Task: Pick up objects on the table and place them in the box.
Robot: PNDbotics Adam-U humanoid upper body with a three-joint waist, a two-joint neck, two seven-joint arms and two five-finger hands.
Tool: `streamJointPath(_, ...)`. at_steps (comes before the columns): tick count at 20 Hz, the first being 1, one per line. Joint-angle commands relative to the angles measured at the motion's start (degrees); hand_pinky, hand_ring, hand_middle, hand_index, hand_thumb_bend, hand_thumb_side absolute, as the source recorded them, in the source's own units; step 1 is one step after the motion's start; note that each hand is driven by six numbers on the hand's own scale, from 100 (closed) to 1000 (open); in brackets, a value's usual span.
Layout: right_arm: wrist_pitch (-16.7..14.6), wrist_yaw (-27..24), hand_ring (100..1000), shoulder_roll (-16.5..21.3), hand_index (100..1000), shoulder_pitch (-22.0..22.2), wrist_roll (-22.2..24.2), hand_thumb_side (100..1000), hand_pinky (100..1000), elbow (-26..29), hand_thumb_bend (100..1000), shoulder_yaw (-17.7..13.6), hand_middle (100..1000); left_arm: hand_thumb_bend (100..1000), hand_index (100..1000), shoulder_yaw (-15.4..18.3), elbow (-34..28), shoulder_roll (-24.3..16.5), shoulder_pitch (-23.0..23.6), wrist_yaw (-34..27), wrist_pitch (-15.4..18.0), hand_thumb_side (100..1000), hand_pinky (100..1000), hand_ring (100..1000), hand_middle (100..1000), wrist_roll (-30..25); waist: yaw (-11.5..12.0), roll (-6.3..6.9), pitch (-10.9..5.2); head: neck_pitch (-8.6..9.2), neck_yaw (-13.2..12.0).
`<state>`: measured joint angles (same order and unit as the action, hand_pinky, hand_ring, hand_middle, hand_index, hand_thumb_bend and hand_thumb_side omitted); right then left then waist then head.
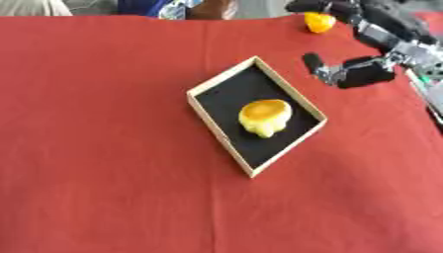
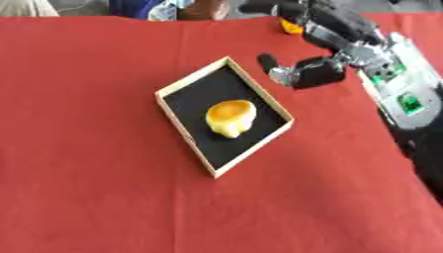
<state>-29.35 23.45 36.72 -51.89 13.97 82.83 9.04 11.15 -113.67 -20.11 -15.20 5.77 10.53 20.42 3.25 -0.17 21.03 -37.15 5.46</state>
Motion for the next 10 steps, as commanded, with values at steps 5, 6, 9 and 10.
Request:
streamJointPath(5, -0.11, 15.8, 993, -2.14, 943, -9.56, -0.42, 100, 891, -16.47, 161, -2.45, 884, 100, 790, 0.04, -0.92, -0.91, -0.48, -0.27, -0.26, 680, 884, 847, 668, -0.15, 0.73, 0.15, -1.12, 1.18, 1.23)
streamJointPath(6, -0.62, 17.85, 992, -2.59, 943, -10.69, -0.76, 100, 891, -18.95, 166, -2.66, 885, 100, 790, 0.01, -0.92, -0.91, -0.53, -0.28, -0.3, 680, 884, 847, 668, -0.18, 0.78, 0.11, -1.04, 1.23, 1.33)
streamJointPath(9, -1.92, 23.14, 1000, -3.64, 949, -13.06, -2.46, 115, 894, -25.37, 164, -3.74, 890, 100, 789, 0.0, -0.92, -0.96, -0.69, -0.31, -0.29, 679, 884, 846, 668, -0.15, 0.91, 0.01, -0.74, 1.47, 1.67)
streamJointPath(10, -2.31, 24.46, 1000, -3.91, 951, -13.52, -2.87, 119, 895, -27.03, 167, -4.13, 892, 100, 789, 0.02, -0.92, -1.0, -0.73, -0.3, -0.26, 679, 884, 846, 668, -0.08, 0.97, -0.01, -0.66, 1.47, 1.74)
